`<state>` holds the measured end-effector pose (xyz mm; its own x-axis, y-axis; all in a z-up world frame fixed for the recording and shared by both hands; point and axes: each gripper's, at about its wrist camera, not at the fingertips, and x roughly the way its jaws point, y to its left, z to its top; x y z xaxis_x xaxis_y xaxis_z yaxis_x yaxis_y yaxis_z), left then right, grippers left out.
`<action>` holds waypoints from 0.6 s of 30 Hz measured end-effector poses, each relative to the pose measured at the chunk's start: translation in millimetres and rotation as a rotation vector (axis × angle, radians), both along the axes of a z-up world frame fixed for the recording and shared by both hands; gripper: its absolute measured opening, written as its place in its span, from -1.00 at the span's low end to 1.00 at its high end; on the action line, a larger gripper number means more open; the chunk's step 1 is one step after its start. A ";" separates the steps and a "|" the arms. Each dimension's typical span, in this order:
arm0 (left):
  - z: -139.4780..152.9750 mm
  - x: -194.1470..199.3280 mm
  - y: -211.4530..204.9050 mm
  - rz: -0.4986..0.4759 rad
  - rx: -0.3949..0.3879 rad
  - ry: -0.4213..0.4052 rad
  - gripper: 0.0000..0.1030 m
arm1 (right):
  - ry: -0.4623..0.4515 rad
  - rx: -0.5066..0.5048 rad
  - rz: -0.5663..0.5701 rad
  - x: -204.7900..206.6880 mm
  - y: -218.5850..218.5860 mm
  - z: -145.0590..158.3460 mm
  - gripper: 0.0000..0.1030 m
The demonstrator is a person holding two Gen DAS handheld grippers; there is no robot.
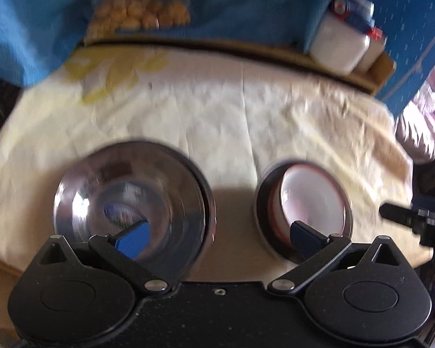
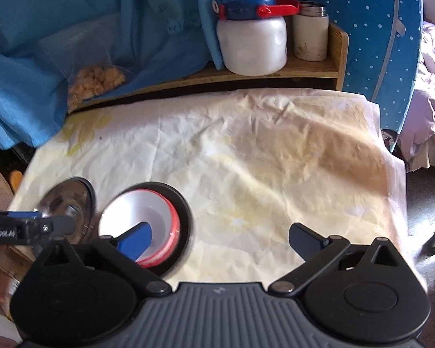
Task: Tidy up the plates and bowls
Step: 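Move the left tool to the rim of the steel bowl holding white bowls while the right tool approaches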
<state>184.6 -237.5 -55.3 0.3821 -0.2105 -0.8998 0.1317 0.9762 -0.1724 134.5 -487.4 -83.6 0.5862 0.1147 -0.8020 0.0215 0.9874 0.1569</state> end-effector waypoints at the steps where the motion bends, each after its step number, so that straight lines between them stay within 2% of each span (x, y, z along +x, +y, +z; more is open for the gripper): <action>1: -2.9 0.2 -2.1 -0.007 0.000 0.020 0.98 | 0.006 -0.020 0.004 0.9 0.2 -1.5 1.00; 18: -28.2 2.1 -21.9 0.053 0.047 0.154 0.98 | 0.082 -0.135 0.165 44.6 2.7 -25.3 0.99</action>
<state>186.7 -259.4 -83.5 0.2482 -0.1498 -0.9571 0.0554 0.9886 -0.1403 179.1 -484.8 -108.8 0.5005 0.0919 -0.8609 -0.1353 0.9904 0.0271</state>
